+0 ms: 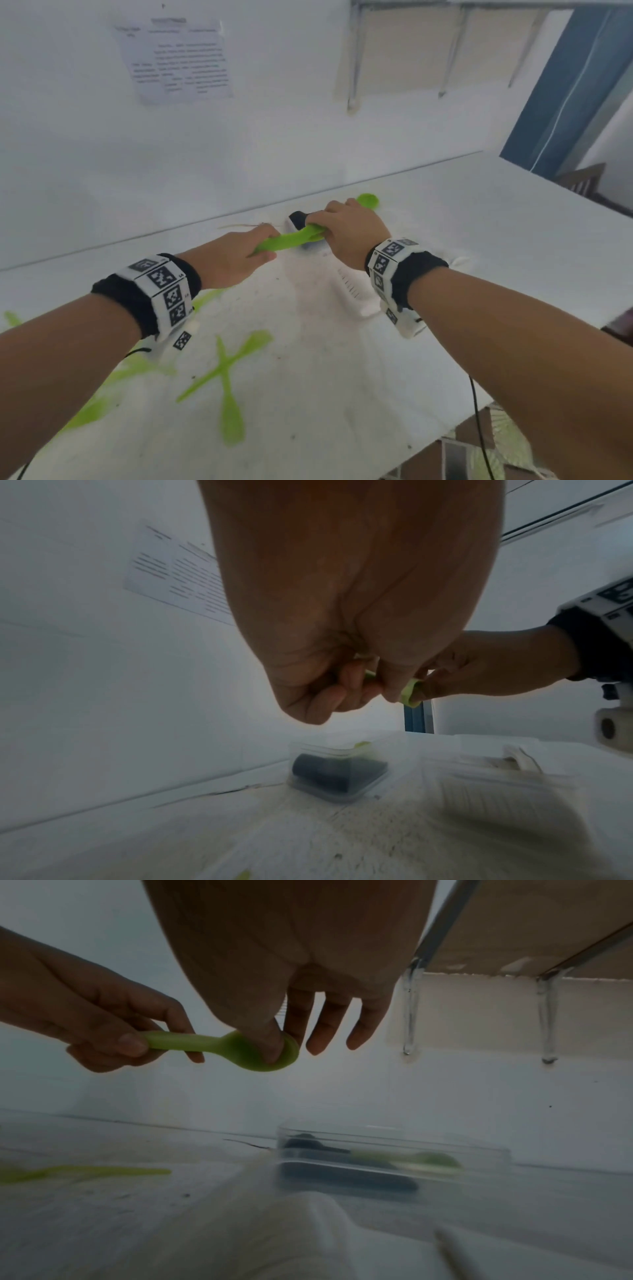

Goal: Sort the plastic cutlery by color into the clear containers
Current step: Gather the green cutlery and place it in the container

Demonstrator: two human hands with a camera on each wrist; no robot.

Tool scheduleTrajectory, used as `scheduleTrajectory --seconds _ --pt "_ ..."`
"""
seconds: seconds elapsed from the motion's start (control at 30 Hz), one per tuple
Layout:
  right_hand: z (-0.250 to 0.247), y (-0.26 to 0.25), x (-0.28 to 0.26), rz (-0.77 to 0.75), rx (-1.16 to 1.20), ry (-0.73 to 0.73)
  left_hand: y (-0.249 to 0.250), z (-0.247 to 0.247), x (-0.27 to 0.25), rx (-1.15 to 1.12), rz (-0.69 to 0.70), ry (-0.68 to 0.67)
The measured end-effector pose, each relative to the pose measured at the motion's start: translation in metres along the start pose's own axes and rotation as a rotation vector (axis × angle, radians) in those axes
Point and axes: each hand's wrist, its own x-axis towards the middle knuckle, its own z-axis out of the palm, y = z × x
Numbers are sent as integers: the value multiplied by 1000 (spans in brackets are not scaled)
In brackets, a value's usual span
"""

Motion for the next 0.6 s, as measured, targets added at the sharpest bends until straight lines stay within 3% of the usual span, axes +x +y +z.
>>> scheduleTrajectory --seconds 0.37,0.6 --pt "-6 98 6 117 -59 -86 27 19 107 69 157 16" --pt "-18 141 22 142 -47 -145 45 23 149 112 140 -14"
